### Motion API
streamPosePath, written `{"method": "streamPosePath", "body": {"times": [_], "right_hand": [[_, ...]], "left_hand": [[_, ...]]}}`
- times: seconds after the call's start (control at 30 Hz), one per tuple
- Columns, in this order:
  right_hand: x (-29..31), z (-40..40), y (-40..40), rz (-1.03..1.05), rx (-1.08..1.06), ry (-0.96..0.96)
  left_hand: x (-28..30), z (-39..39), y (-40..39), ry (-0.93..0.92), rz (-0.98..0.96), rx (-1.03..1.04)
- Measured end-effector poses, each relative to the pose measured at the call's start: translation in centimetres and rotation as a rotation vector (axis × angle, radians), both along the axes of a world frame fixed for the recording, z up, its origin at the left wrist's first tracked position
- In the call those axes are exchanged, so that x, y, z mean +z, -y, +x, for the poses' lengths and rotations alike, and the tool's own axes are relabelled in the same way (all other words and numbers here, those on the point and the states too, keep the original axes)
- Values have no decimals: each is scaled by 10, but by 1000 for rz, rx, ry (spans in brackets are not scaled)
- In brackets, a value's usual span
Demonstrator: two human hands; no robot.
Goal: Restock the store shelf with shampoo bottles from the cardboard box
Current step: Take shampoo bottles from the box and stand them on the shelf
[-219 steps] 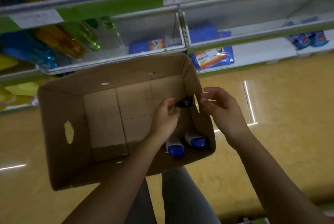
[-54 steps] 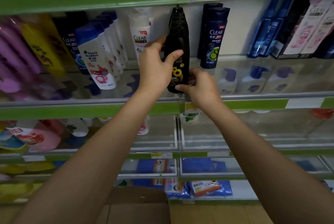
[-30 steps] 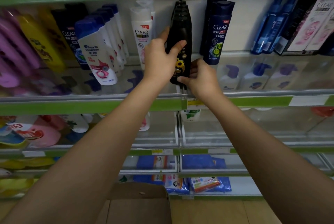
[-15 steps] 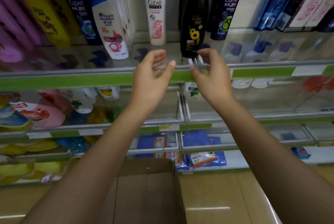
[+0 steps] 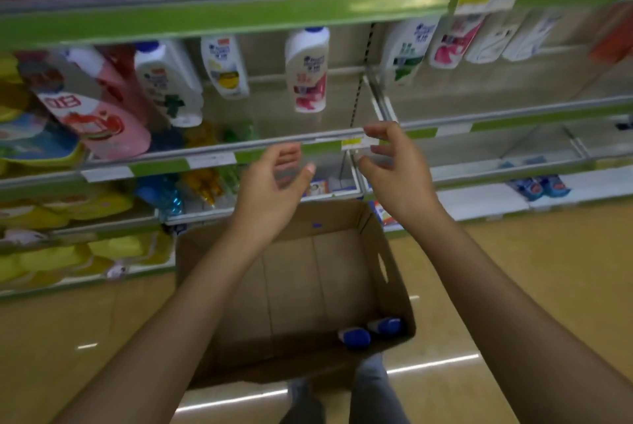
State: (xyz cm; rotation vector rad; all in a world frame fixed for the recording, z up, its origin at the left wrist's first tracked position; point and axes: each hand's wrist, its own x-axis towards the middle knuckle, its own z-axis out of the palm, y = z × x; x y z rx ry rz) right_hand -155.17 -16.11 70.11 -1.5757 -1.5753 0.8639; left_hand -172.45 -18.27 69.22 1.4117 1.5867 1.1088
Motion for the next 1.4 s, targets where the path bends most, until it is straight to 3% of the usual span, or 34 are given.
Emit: {"method": "streamPosePath", "body": {"times": [0.2,0.53,0.83,1.03,1.4], "right_hand": [[-57,-12,45,-149,-1,-15],[-140,15,84,-465,-31,62],[-185,50,105,-640,-112,34],[-206,63,116,-710,-113,18],[-221,66,125,-735,-84,16]], "left_hand": [[-56,-31,50,32,-171,-36],[-162,-2,100,-73,-580,-117],[-234,47,136,-224,-835,-439],[-271,73,139,-254,-833,-589],[-308,88,137,-294,-824,-552]]}}
